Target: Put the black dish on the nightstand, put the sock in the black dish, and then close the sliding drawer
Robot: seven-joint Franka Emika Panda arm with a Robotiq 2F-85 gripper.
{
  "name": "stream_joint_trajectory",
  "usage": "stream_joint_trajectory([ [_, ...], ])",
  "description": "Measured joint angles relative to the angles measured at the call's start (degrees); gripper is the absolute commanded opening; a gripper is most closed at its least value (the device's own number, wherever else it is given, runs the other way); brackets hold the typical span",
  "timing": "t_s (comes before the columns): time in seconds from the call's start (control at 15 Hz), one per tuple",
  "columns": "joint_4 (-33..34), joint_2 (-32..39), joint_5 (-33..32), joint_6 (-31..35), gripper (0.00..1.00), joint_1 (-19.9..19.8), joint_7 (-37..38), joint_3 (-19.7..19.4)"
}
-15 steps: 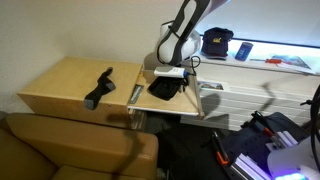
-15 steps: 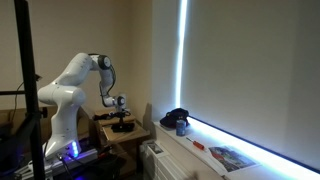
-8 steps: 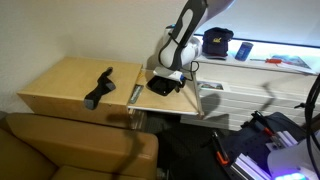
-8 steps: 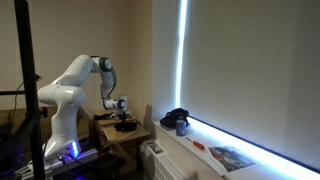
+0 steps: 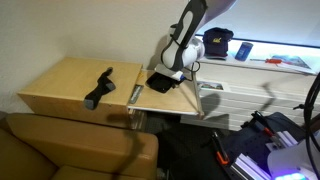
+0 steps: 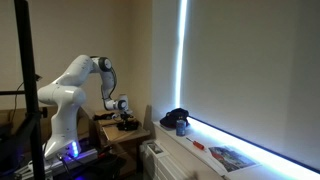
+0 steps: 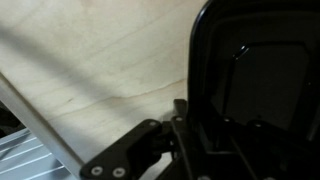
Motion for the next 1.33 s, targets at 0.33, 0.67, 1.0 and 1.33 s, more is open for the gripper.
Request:
stream_joint_trajectory([
  [0.33, -4.0, -5.7, -2.4, 0.5, 0.01, 3.5, -3.0, -2.1],
  [0.67, -9.7, -17.8, -14.5, -4.8, 0.01, 11.2, -4.1, -7.2],
  [1.0, -8.6, -21.7, -20.1, -5.0, 0.01, 10.1, -4.1, -4.8],
  [1.33, 0.5, -14.9, -10.0, -3.8, 0.03, 3.9, -8.9, 4.1],
])
